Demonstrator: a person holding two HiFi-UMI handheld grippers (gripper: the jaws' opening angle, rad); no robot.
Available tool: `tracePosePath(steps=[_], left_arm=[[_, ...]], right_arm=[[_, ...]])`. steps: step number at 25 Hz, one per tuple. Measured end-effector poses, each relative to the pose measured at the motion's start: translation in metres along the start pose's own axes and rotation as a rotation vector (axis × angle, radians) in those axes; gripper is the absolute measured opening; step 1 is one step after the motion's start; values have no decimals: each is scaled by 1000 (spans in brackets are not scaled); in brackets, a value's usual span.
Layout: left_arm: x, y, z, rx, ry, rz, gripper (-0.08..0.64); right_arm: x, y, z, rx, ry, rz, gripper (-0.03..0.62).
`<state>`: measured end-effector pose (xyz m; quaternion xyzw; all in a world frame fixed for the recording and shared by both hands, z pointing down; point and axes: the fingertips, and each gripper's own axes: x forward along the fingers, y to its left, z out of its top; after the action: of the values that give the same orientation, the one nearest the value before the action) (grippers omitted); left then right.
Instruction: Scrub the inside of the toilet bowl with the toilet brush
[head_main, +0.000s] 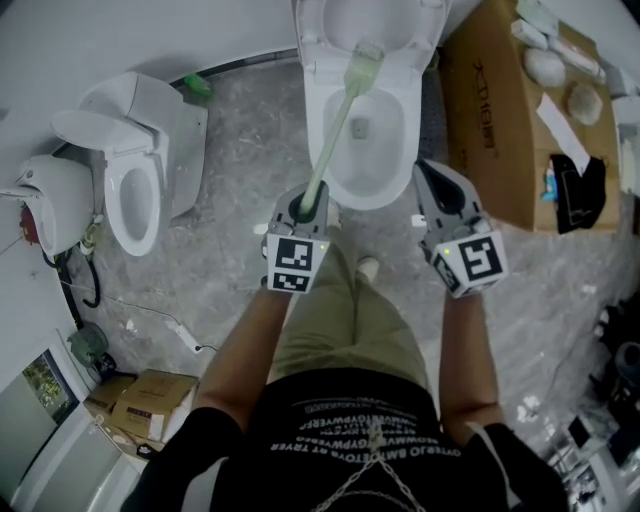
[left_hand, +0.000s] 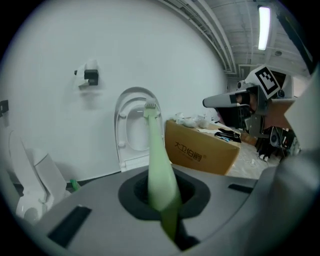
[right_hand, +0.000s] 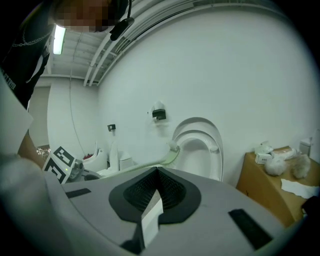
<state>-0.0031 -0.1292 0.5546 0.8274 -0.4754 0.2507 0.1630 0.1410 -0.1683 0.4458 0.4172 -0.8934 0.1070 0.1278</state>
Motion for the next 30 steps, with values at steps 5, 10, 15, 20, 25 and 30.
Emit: tracePosePath(steps=[5, 10, 15, 20, 25, 30], left_arm=[[18, 1, -46, -15, 108, -36, 2], [31, 2, -84, -23, 211, -55, 2], [42, 0, -104, -39, 252, -70, 2], [52, 2, -121, -55, 290, -70, 2], [62, 2, -145, -88, 348, -76, 2], [66, 6, -175, -101, 449, -83, 2]], right_arm=[[9, 5, -4, -5, 14, 36, 2], [19, 3, -4, 13, 17, 36, 2], [27, -3, -11, 31, 32, 29, 2], [31, -1, -19, 28, 53, 45, 2], [36, 0, -28, 65, 65, 45, 2], [40, 4, -34, 51, 79, 60, 2]])
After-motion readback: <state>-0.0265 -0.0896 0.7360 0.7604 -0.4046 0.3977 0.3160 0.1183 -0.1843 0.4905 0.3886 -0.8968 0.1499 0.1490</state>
